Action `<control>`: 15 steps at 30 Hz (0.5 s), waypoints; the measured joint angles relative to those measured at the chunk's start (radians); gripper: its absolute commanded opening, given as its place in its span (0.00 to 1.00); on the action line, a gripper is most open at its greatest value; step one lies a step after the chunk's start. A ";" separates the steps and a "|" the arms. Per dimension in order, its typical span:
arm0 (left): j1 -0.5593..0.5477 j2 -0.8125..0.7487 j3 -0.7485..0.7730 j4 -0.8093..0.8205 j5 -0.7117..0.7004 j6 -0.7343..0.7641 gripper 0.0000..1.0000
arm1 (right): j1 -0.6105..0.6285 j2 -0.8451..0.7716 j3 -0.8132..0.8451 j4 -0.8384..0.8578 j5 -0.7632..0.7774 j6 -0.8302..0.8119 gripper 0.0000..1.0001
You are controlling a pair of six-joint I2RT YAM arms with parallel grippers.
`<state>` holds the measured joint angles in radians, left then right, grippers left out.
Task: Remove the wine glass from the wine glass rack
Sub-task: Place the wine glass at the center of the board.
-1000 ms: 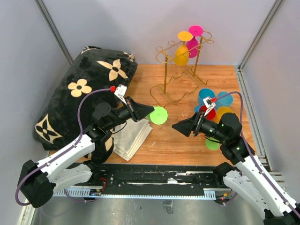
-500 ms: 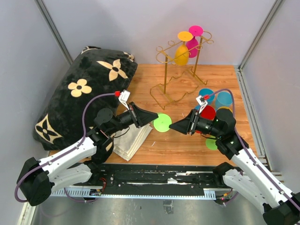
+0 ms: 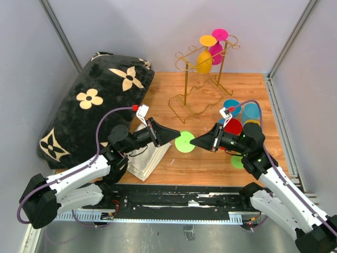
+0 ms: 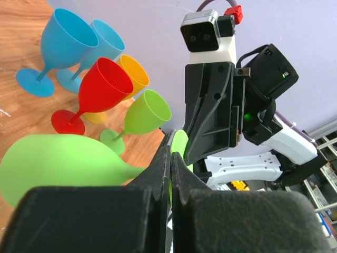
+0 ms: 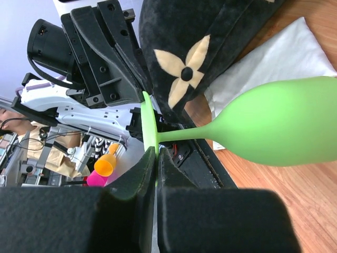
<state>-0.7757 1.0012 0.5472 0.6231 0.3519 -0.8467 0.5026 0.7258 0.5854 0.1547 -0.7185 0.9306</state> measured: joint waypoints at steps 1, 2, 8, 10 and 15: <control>0.000 0.000 -0.002 0.002 0.000 0.000 0.06 | 0.000 0.000 -0.001 0.003 0.000 0.004 0.01; 0.000 0.000 -0.004 0.004 0.001 0.000 0.12 | 0.000 -0.002 -0.002 0.003 -0.001 0.005 0.01; -0.004 0.000 -0.005 0.005 0.032 0.007 0.38 | 0.000 -0.015 -0.007 0.002 0.002 0.002 0.01; -0.011 0.000 -0.005 0.002 0.048 0.011 0.44 | 0.000 -0.025 -0.007 -0.003 0.005 -0.011 0.01; -0.034 0.000 -0.005 -0.017 0.078 0.024 0.47 | 0.000 -0.043 -0.007 -0.021 0.017 -0.048 0.01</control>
<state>-0.8097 1.0012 0.5419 0.6064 0.4301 -0.8227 0.5026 0.6823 0.5781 0.1333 -0.7017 0.8822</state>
